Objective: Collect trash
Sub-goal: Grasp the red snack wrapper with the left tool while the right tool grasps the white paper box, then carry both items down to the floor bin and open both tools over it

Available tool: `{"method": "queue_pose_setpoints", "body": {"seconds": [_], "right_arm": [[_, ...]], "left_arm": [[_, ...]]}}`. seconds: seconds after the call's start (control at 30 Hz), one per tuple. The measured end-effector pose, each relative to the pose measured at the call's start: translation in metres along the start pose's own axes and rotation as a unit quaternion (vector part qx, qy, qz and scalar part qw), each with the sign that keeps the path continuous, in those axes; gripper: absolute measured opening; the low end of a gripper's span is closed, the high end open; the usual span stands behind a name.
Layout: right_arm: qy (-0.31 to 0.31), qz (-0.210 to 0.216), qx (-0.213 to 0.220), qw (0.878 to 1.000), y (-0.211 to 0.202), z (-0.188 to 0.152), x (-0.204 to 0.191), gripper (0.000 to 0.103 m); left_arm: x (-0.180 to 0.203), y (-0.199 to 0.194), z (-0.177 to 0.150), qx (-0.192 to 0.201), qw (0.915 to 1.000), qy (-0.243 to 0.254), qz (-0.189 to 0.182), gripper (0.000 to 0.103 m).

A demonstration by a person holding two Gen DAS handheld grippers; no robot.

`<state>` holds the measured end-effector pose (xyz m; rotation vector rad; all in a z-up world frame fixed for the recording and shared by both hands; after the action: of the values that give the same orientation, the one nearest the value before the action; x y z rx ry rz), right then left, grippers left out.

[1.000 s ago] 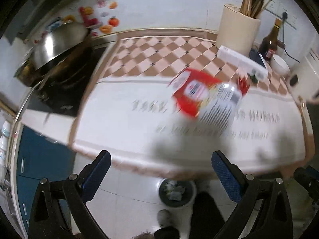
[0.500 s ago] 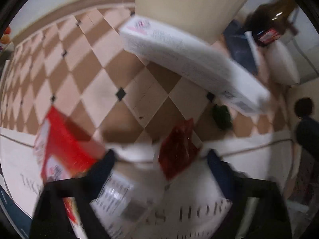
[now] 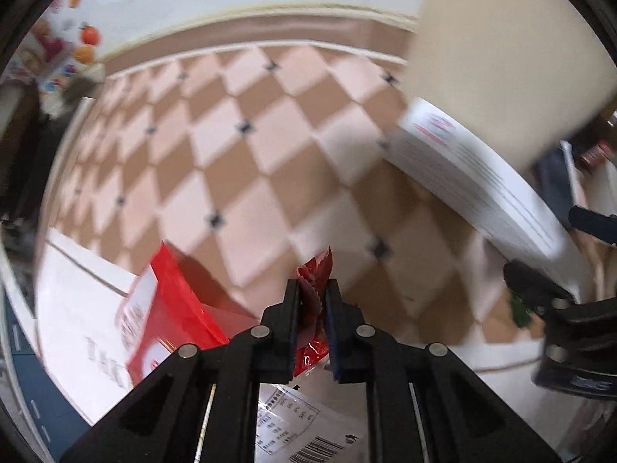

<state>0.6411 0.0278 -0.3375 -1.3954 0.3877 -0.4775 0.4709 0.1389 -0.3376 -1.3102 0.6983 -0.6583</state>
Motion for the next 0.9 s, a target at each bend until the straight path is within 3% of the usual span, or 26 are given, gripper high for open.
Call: {"method": "queue_pose_setpoints", "body": {"seconds": [0.03, 0.1, 0.23, 0.37, 0.53, 0.73, 0.9], "right_arm": [[-0.018, -0.014, -0.009, 1.0, 0.008, 0.005, -0.008, 0.097], [-0.045, -0.047, -0.026, 0.998, 0.022, 0.014, -0.021, 0.054], [-0.062, -0.058, -0.007, 0.996, 0.017, 0.014, -0.042, 0.046], [-0.056, -0.048, 0.025, 0.997, -0.017, 0.001, -0.068, 0.036], [-0.01, -0.019, 0.066, 0.998, -0.069, -0.022, -0.097, 0.036], [0.07, 0.025, 0.113, 0.991, -0.133, -0.099, -0.138, 0.036], [0.125, 0.064, 0.135, 0.981, -0.163, -0.2, -0.201, 0.036]], "left_arm": [[-0.003, -0.001, 0.0, 0.006, 0.9999, -0.003, 0.011, 0.009], [-0.012, -0.008, -0.001, 0.019, 0.9996, -0.011, 0.02, 0.009], [-0.016, -0.034, -0.001, 0.055, 0.9981, -0.015, 0.023, 0.009], [-0.028, -0.075, -0.013, 0.1, 0.9948, -0.015, 0.004, 0.009], [-0.065, -0.13, -0.038, 0.158, 0.9871, -0.016, -0.022, 0.009], [-0.136, -0.17, -0.104, 0.192, 0.9783, -0.016, -0.075, 0.009], [-0.188, -0.161, -0.189, 0.16, 0.9807, 0.003, -0.112, 0.009]]}}
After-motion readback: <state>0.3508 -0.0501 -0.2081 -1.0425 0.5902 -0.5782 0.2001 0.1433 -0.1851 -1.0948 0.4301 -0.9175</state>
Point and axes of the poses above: each gripper's, at about its wrist camera, not at the fingertips, and y roughly the way its jaws point, x to its right, z to its top, the point moved 3 cm from there along y, roughly the way its jaws point, and after that the axes turned 11 degrees about -x, right-handed, at the moved point
